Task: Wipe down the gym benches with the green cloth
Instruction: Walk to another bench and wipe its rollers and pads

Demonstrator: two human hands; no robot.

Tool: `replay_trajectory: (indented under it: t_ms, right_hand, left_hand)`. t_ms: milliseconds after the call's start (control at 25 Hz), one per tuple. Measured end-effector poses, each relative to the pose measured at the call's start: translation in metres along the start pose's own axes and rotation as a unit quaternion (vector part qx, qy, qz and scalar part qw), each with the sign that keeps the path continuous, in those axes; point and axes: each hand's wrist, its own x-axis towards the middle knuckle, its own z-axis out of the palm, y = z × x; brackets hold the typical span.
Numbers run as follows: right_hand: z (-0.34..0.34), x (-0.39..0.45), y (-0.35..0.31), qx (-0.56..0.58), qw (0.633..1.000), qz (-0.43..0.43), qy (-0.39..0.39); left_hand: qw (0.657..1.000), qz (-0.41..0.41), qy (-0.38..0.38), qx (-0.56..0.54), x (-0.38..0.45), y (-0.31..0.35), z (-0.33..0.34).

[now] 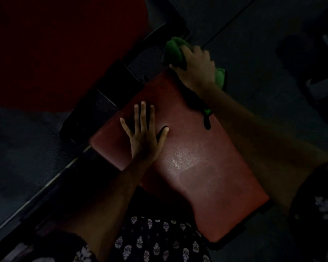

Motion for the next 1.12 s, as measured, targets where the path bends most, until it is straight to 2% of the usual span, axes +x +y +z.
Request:
replay_trajectory:
  t_ms: [120,200,280,320,360,440,520,720,840,880,960,1120]
  right_hand:
    - [0.008,-0.021,-0.024,-0.110,0.990,-0.081,0.023]
    - [0.010,-0.024,-0.033,-0.159,0.969,-0.190,-0.004]
    - [0.010,-0.024,-0.017,-0.176,0.938,-0.297,-0.033]
    - [0.009,-0.024,0.000,-0.171,0.936,-0.305,-0.029]
    - [0.009,-0.027,0.018,-0.153,0.949,-0.274,-0.020]
    - [0.017,-0.046,0.045,-0.104,0.985,-0.138,-0.005]
    - [0.034,-0.087,0.044,-0.102,0.994,-0.043,-0.013]
    - [0.072,-0.190,0.018,-0.122,0.987,-0.046,-0.092]
    - [0.045,-0.205,0.021,0.034,0.983,0.006,-0.178]
    - [0.028,-0.212,0.021,0.092,0.982,0.021,-0.165]
    - [-0.012,-0.230,0.020,0.167,0.981,0.038,-0.090]
    - [-0.113,-0.273,0.014,0.189,0.982,0.004,-0.026]
  left_hand:
    - [0.999,-0.007,0.011,-0.030,0.001,0.001,-0.001]
    - [0.999,-0.018,0.006,-0.046,0.003,0.001,-0.003]
    - [0.999,-0.024,0.001,-0.049,0.004,0.001,-0.006]
    - [0.998,-0.023,-0.004,-0.050,0.006,0.002,-0.010]
    - [0.998,-0.022,-0.019,-0.050,0.007,0.002,-0.013]
    - [0.997,-0.023,-0.065,-0.043,0.007,0.000,-0.019]
    - [0.995,-0.025,-0.100,-0.018,0.008,-0.001,-0.026]
    - [0.974,-0.015,-0.223,-0.019,0.012,0.003,-0.053]
    - [0.964,0.009,-0.256,-0.074,-0.015,0.007,-0.091]
    - [0.964,0.010,-0.248,-0.099,-0.029,0.008,-0.105]
    - [0.964,0.013,-0.222,-0.148,-0.055,0.016,-0.135]
    - [0.959,0.064,-0.199,-0.189,-0.081,0.050,-0.213]
